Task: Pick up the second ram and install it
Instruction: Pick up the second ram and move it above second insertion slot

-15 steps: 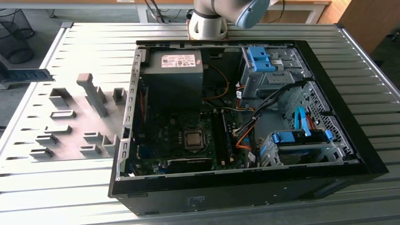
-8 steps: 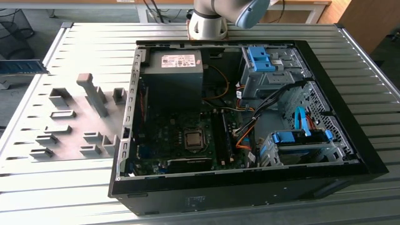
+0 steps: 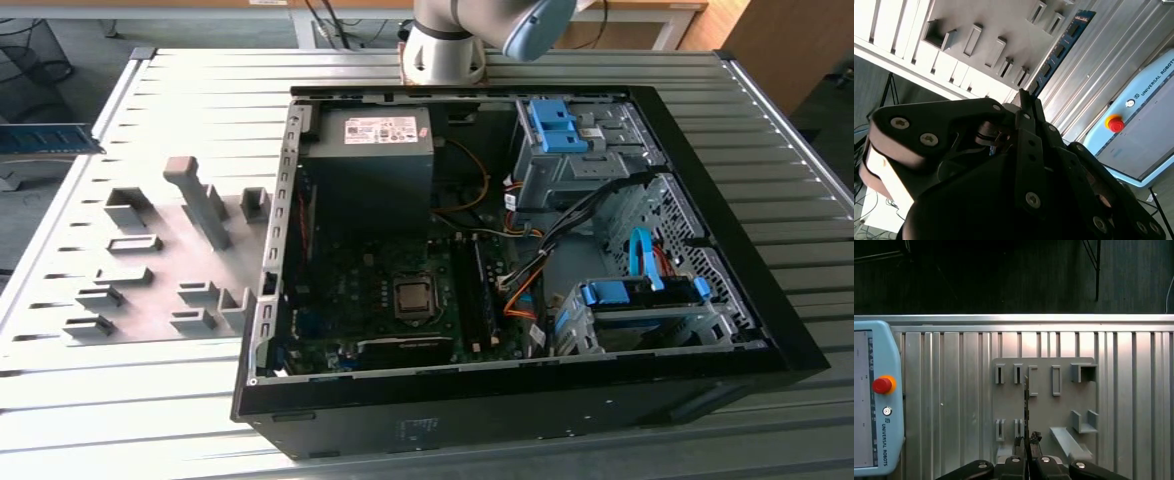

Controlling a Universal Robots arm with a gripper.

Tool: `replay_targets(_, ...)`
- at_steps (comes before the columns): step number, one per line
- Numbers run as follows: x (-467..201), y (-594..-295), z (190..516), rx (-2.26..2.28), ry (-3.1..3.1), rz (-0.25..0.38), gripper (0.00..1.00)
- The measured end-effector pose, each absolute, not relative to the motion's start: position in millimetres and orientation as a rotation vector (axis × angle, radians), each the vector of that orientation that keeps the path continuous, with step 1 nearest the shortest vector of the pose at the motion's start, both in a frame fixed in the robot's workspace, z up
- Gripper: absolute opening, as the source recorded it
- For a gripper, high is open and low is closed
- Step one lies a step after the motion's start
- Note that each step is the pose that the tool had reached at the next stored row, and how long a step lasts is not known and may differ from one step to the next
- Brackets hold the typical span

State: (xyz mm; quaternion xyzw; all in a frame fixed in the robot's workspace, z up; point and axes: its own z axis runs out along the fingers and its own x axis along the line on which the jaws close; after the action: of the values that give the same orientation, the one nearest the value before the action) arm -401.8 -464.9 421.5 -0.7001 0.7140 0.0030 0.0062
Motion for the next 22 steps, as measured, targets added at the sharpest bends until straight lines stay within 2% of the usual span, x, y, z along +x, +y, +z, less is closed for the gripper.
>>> replay_targets(22,-308.8,-464.9,421.4,-2.192,2.236,0.013,0.14)
